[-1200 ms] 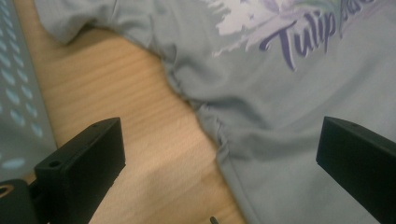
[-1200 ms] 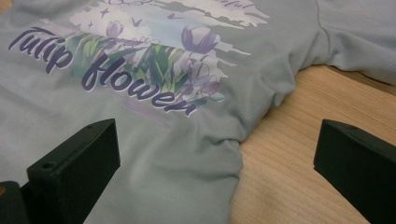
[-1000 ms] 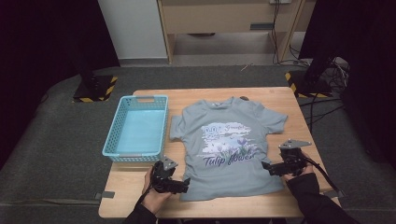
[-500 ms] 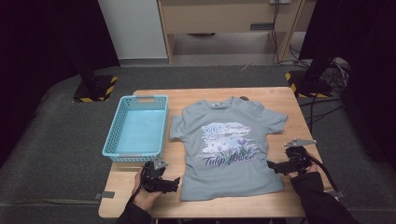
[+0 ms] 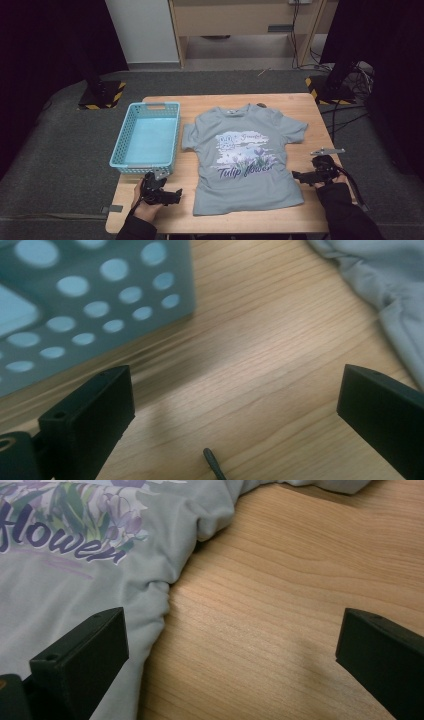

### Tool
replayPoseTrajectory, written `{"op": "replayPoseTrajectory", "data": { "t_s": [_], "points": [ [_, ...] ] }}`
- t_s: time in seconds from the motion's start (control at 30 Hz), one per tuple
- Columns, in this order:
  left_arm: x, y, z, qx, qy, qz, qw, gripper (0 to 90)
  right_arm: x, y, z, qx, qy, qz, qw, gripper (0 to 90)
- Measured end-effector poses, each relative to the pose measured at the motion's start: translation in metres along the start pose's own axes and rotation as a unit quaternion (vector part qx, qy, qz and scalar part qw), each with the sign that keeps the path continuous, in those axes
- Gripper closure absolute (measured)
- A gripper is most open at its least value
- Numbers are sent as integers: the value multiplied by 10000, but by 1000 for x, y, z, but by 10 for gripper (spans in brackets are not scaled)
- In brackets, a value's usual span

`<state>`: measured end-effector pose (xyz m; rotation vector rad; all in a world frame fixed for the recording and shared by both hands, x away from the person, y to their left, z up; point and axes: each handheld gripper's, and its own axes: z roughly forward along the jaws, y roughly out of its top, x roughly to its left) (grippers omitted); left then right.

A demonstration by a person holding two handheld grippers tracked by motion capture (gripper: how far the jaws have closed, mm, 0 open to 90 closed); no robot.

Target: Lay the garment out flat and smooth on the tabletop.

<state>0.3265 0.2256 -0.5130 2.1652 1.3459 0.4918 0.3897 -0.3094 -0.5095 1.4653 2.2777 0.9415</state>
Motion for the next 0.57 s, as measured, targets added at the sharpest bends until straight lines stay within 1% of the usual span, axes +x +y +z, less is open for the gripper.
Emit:
{"op": "replayPoseTrajectory", "data": {
  "t_s": [0.2, 0.33, 0.57],
  "points": [
    [14, -5, 0, 88, 129, -108, 9998, 6, -8, -2, 1, 37, -39, 67, 10000, 5],
    [23, -9, 1, 154, 240, -208, 9994, 5, -16, -4, 2, 75, -86, 122, 9999, 5],
    [33, -13, 4, 263, 327, -307, 9986, 0, -32, -9, 4, 175, -260, 300, 9991, 5]
  ]
}}
